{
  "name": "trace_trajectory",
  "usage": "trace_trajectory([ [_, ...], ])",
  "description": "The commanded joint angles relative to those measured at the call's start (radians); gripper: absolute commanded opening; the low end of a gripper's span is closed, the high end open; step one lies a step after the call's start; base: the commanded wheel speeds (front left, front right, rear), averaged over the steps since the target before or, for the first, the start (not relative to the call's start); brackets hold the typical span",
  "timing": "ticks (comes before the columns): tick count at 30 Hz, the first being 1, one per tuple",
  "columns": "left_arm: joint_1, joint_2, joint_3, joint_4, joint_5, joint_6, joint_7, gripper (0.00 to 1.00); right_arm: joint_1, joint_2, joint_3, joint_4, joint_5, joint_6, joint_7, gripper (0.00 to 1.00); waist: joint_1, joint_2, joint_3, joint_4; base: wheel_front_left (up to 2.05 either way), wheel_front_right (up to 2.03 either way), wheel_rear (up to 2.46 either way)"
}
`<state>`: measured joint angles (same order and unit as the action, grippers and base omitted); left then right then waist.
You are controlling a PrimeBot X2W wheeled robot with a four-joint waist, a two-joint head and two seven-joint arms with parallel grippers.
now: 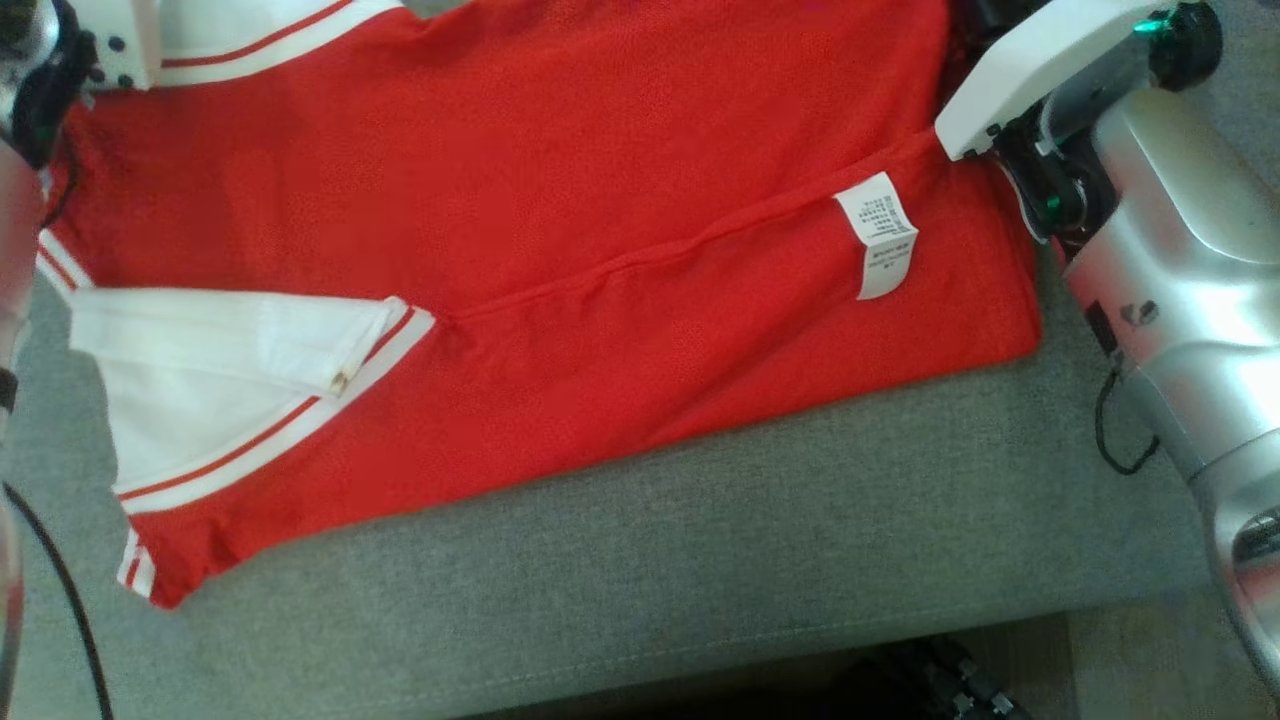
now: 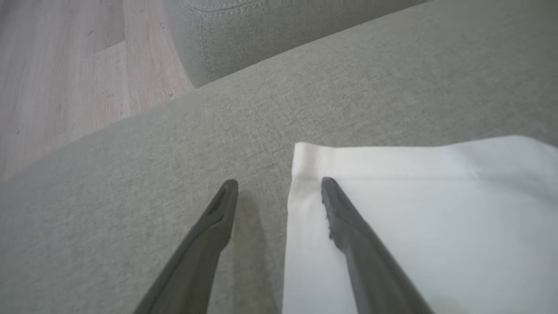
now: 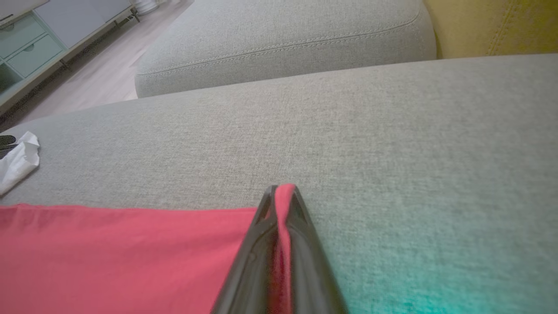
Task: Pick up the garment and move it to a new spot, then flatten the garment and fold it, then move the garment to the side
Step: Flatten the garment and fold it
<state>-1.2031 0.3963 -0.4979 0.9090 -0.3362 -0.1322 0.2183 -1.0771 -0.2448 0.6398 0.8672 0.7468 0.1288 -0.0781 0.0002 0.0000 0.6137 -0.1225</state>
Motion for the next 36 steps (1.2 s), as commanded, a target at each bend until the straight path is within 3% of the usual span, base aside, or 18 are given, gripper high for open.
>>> trace_trajectory([
  [1, -0.036, 0.039, 0.011, -0.016, -0.009, 0.002, -0.004, 1.0, 0.009, -0.013, 0.014, -0.017, 0.018, 0.002, -0.01, 0.0, -0.0002, 0.0, 0.006, -0.007, 0.0, 0.0, 0.0],
  [2, -0.033, 0.036, 0.001, -0.014, -0.018, 0.002, -0.005, 0.87, 0.009, -0.017, 0.019, -0.019, 0.025, 0.002, -0.014, 0.0, -0.0002, 0.0, 0.007, -0.007, 0.0, 0.0, 0.0],
  [3, -0.03, 0.032, -0.009, -0.013, -0.029, 0.002, -0.005, 0.4, 0.008, -0.022, 0.023, -0.019, 0.031, 0.002, -0.017, 0.0, -0.0002, 0.0, 0.007, -0.005, 0.0, 0.0, 0.0],
  [4, -0.027, 0.028, -0.018, -0.014, -0.043, 0.002, -0.008, 0.01, 0.008, -0.026, 0.028, -0.017, 0.037, 0.002, -0.02, 0.0, -0.0002, 0.0, 0.005, -0.003, 0.0, 0.0, 0.0],
  [11, -0.034, 0.032, -0.103, -0.059, -0.135, 0.002, -0.037, 0.0, -0.011, -0.041, 0.038, 0.002, 0.069, 0.002, -0.052, 0.0, -0.0002, 0.0, 0.003, 0.014, 0.0, 0.0, 0.0],
  [17, -0.089, 0.054, -0.124, -0.094, -0.103, 0.015, -0.256, 0.0, -0.046, -0.041, 0.036, 0.073, 0.031, 0.002, -0.136, 0.0, -0.0002, 0.0, -0.014, 0.03, 0.0, 0.0, 0.0],
  [24, -0.102, 0.032, -0.143, -0.061, -0.064, 0.039, -0.405, 0.0, -0.068, -0.023, -0.011, 0.14, -0.033, 0.002, -0.182, 0.0, -0.0002, 0.0, -0.067, 0.049, 0.0, 0.0, 0.0],
  [31, 0.016, -0.024, -0.123, -0.067, -0.091, 0.06, -0.476, 0.0, 0.041, -0.03, -0.091, 0.124, -0.127, 0.002, -0.183, 0.0, -0.0002, 0.0, -0.18, 0.092, 0.0, 0.0, 0.0],
  [36, 0.171, -0.047, -0.081, -0.179, -0.098, 0.09, -0.48, 0.0, 0.153, -0.04, -0.132, 0.089, -0.169, 0.002, -0.183, 0.0, -0.0002, 0.0, -0.264, 0.117, 0.0, 0.0, 0.0],
])
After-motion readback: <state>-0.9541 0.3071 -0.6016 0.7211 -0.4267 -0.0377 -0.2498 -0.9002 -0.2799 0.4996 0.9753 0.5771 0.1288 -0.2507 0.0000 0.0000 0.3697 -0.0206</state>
